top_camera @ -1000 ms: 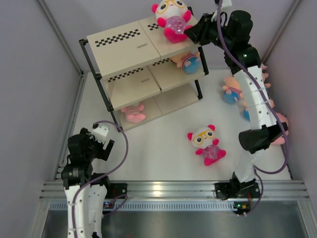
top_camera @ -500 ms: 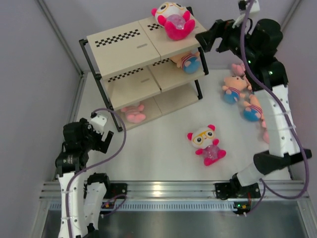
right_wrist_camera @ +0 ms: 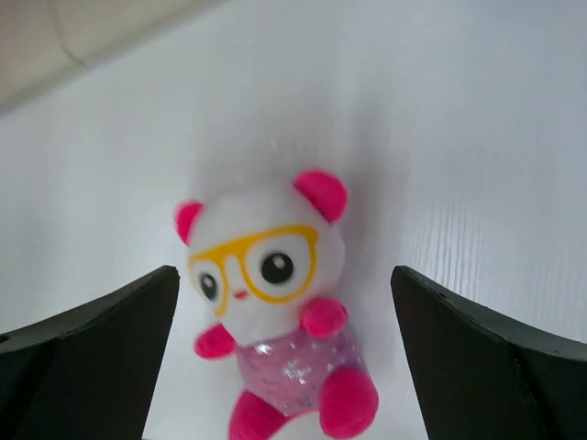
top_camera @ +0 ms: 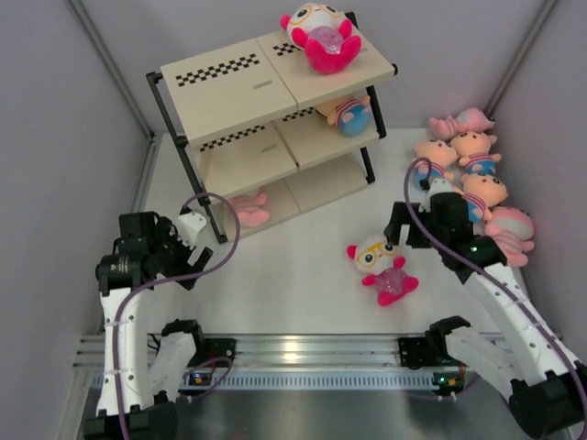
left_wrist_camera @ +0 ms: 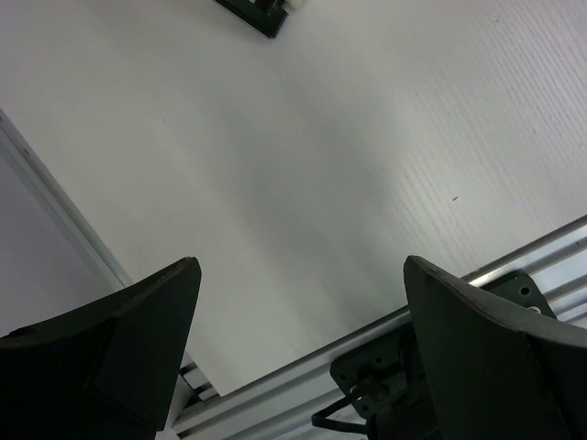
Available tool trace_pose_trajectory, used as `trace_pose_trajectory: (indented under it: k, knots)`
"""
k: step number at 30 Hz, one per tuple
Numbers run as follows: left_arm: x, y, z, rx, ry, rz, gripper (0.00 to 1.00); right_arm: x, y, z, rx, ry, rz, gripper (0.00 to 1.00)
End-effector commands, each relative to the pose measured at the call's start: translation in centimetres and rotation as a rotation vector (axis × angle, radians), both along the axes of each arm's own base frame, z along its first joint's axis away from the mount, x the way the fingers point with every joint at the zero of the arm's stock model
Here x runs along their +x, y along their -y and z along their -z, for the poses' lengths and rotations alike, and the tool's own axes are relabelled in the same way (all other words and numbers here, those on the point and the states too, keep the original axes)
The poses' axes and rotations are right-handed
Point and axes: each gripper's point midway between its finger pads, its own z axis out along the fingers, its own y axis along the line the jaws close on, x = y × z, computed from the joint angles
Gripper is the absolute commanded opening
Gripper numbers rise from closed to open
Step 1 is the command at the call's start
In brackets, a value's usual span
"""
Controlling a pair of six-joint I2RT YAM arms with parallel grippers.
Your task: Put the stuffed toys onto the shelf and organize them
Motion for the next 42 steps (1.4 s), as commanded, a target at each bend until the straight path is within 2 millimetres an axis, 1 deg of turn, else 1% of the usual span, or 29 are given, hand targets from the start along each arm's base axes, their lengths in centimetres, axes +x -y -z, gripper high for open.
trace_pose_trajectory:
  k: [1, 6, 9, 11, 12, 14, 15, 17, 18, 19, 20, 21, 22, 23, 24, 25, 26, 28, 30, 31, 33, 34, 35, 36, 37, 38, 39, 40, 42]
  knots:
    - [-1.7, 0.4, -1.6, 0.034, -0.019, 0.094, 0.98, -2.0, 0.2, 6.3, 0.000, -0.183, 0.020, 0.99]
    - [-2.3, 1.2, -2.8, 0.005, 0.003, 0.134, 0.99, -1.5, -2.3, 10.6, 0.071, -0.260, -0.076, 1.00]
    - [-2.4, 1.7, -3.1, -0.023, 0.010, 0.134, 0.99, -1.6, -4.1, 12.5, 0.129, -0.315, -0.138, 0.90]
    - [-2.6, 2.2, -3.5, -0.044, 0.019, 0.140, 0.99, -1.9, -4.6, 13.2, 0.150, -0.341, -0.158, 0.67]
    - [-2.6, 2.4, -3.8, -0.056, 0.027, 0.142, 0.99, -1.8, -4.7, 13.2, 0.156, -0.339, -0.160, 0.45]
    - [-2.5, 3.3, -5.2, -0.100, 0.067, 0.154, 0.98, -1.8, -4.7, 12.6, 0.165, -0.323, -0.161, 0.24]
    - [-2.5, 3.6, -6.1, -0.118, 0.092, 0.152, 0.92, -2.2, -4.6, 12.4, 0.164, -0.334, -0.158, 0.01]
    - [-2.6, 4.7, -8.4, -0.179, 0.149, 0.154, 0.86, -2.2, -5.1, 10.1, 0.204, -0.304, -0.163, 0.00]
    - [-3.0, 5.2, -10.6, -0.187, 0.224, 0.171, 0.82, -2.4, -5.5, 8.9, 0.237, -0.295, -0.170, 0.00]
    - [-3.4, 6.1, -11.8, -0.223, 0.263, 0.208, 0.81, -2.9, -6.7, 7.4, 0.326, -0.309, -0.178, 0.00]
    - [-3.8, 6.6, -13.5, -0.231, 0.317, 0.233, 0.81, -3.0, -7.6, 4.5, 0.393, -0.251, -0.200, 0.00]
    - [-4.3, 7.0, -14.4, -0.244, 0.348, 0.250, 0.84, -3.3, -8.5, 2.8, 0.463, -0.230, -0.207, 0.00]
    - [-4.7, 7.9, -15.4, -0.281, 0.371, 0.284, 0.85, -3.2, -9.6, -1.1, 0.616, -0.154, -0.194, 0.00]
    - [-5.0, 8.2, -16.5, -0.289, 0.398, 0.295, 0.86, -4.1, -11.0, -2.5, 0.689, -0.147, -0.216, 0.00]
    - [-5.0, 8.4, -16.9, -0.301, 0.405, 0.298, 0.86, -4.4, -11.7, -4.3, 0.766, -0.121, -0.212, 0.00]
    - [-5.0, 8.4, -17.3, -0.304, 0.415, 0.298, 0.86, -4.1, -11.7, -6.8, 0.903, -0.086, -0.136, 0.00]
    - [-5.2, 8.7, -17.8, -0.315, 0.431, 0.313, 0.86, -5.2, -12.8, -7.4, 0.956, -0.109, -0.143, 0.00]
    - [-5.2, 8.8, -18.4, -0.312, 0.456, 0.325, 0.85, -5.2, -13.0, -8.7, 1.078, -0.144, -0.052, 0.00]
    - [-6.2, 9.7, -20.1, -0.316, 0.523, 0.381, 0.86, -5.9, -14.2, -9.5, 1.157, -0.231, -0.029, 0.00]
    - [-6.3, 9.8, -20.8, -0.282, 0.573, 0.412, 0.89, -5.6, -14.9, -9.2, 1.163, -0.266, -0.014, 0.00]
    - [-7.5, 11.0, -21.9, -0.276, 0.651, 0.498, 0.95, -5.2, -15.7, -10.6, 1.212, -0.295, -0.006, 0.00]
    - [-7.3, 11.1, -22.3, -0.252, 0.688, 0.509, 0.97, -4.3, -16.5, -10.1, 1.211, -0.317, 0.017, 0.00]
    - [-7.4, 11.5, -22.3, -0.261, 0.703, 0.527, 0.98, -4.3, -17.3, -11.0, 1.231, -0.321, -0.001, 0.00]
    - [-7.8, 12.1, -22.6, -0.272, 0.728, 0.556, 0.99, -3.9, -18.1, -12.0, 1.255, -0.311, -0.019, 0.00]
    - [-7.8, 12.5, -22.9, -0.274, 0.763, 0.584, 0.99, -3.0, -19.4, -11.0, 1.228, -0.335, -0.002, 0.00]
    - [-7.7, 12.7, -22.9, -0.278, 0.775, 0.594, 0.99, -3.3, -20.5, -12.6, 1.236, -0.334, -0.039, 0.00]
    - [-7.8, 13.0, -23.2, -0.282, 0.791, 0.620, 0.99, -3.2, -21.4, -13.0, 1.239, -0.337, -0.058, 0.00]
    - [-7.6, 12.9, -23.3, -0.283, 0.795, 0.621, 0.99, -2.7, -22.7, -12.2, 1.223, -0.363, -0.056, 0.00]
    - [-6.8, 12.5, -23.5, -0.278, 0.796, 0.622, 0.99, -3.1, -24.5, -13.5, 1.250, -0.381, -0.099, 0.00]
